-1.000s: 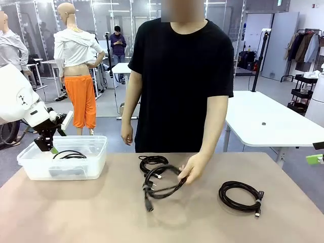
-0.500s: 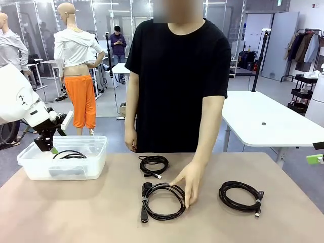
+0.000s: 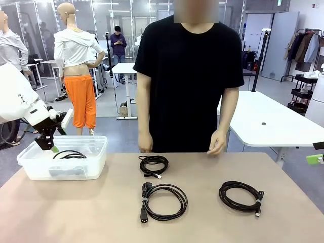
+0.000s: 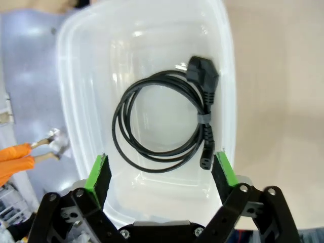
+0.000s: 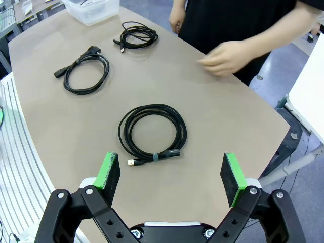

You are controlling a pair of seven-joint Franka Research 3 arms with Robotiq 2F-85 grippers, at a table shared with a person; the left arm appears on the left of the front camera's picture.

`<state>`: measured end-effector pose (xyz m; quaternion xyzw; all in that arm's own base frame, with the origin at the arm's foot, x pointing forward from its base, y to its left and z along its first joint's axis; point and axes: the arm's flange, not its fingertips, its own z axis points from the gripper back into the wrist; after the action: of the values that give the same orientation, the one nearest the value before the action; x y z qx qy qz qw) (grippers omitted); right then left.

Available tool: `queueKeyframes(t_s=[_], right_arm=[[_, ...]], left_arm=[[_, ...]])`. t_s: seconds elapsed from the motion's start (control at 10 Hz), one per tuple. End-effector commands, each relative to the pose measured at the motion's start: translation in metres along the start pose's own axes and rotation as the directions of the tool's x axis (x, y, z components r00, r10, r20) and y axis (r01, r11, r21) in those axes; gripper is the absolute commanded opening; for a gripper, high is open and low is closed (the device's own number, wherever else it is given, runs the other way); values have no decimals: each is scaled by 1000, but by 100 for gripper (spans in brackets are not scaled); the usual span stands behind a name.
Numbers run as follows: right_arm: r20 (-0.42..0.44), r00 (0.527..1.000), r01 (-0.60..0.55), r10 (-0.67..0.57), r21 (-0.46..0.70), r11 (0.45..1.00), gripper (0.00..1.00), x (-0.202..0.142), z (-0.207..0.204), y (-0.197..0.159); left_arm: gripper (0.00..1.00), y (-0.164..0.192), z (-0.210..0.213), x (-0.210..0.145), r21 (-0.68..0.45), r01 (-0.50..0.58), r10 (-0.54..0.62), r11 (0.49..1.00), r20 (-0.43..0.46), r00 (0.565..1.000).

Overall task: Organize and store the cables.
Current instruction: Place the Power Cable into the Organizing box.

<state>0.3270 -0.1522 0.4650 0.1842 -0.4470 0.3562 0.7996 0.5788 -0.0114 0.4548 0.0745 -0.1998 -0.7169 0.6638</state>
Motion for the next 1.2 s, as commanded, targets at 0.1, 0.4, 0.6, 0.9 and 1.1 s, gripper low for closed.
queueKeyframes(t_s=[0.1, 0.4, 0.6, 0.9, 1.1], right_arm=[[-10, 1000, 17, -18, -7, 1000, 100, 0, 0, 4], [-10, 1000, 17, -18, -7, 1000, 100, 0, 0, 4], [-10, 1000, 17, -18, -7, 1000, 100, 0, 0, 4], [-10, 1000, 17, -18, -7, 1000, 100, 0, 0, 4], [-10, 1000, 17, -18, -7, 1000, 100, 0, 0, 4]], left_arm=[[100, -43, 79, -2, 12, -118, 115, 993, 122, 986], [100, -123, 121, -4, -29, -133, 135, 991, 306, 942], [100, -172, 130, -20, -5, -109, 97, 994, 492, 865], [100, -211, 114, -72, -26, -162, 133, 986, 710, 692], [100, -229, 98, -91, -31, -189, 147, 981, 755, 639]])
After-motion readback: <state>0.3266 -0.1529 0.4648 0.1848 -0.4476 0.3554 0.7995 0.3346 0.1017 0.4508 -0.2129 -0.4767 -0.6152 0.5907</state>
